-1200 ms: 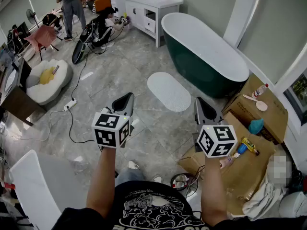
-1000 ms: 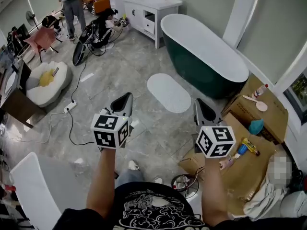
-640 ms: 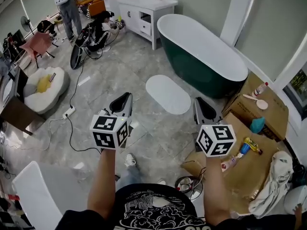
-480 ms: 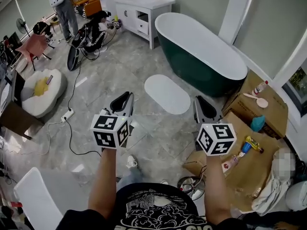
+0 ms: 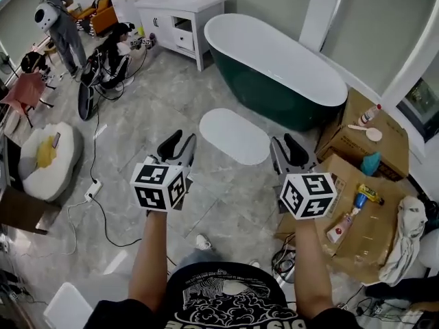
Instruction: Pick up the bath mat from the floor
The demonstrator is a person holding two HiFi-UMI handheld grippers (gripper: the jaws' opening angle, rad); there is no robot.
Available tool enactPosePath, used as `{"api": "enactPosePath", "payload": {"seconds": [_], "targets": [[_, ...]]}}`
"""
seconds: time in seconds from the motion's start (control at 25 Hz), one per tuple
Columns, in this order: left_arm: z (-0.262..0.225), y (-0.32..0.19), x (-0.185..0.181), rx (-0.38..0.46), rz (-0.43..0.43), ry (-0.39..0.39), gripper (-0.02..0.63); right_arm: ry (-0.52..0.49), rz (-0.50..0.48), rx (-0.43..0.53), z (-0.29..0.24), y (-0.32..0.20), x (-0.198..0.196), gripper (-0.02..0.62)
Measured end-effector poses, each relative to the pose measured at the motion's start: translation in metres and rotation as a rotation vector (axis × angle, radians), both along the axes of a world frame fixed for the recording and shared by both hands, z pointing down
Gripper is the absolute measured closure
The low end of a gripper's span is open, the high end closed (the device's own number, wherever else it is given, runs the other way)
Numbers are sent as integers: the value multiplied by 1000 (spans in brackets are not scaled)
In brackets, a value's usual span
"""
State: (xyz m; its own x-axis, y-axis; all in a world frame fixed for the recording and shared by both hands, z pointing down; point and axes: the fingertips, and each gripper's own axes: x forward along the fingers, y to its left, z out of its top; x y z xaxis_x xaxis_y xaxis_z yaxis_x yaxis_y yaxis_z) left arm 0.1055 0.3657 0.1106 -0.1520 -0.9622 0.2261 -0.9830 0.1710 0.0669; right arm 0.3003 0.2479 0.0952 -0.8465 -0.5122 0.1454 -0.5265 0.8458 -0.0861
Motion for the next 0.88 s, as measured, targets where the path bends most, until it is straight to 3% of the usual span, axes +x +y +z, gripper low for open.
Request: {"api": "enactPosePath", "payload": {"seconds": [0.16, 0.48, 0.88], "targets": [[-2, -13, -34, 1, 60, -12, 420, 18, 56, 3, -3, -1, -29, 400], [3, -27, -84, 7, 117, 26, 373, 21, 122, -15, -1, -4, -63, 325], [7, -55, -127, 6, 114, 15, 347, 8, 192, -7, 3, -39, -81, 289]]}}
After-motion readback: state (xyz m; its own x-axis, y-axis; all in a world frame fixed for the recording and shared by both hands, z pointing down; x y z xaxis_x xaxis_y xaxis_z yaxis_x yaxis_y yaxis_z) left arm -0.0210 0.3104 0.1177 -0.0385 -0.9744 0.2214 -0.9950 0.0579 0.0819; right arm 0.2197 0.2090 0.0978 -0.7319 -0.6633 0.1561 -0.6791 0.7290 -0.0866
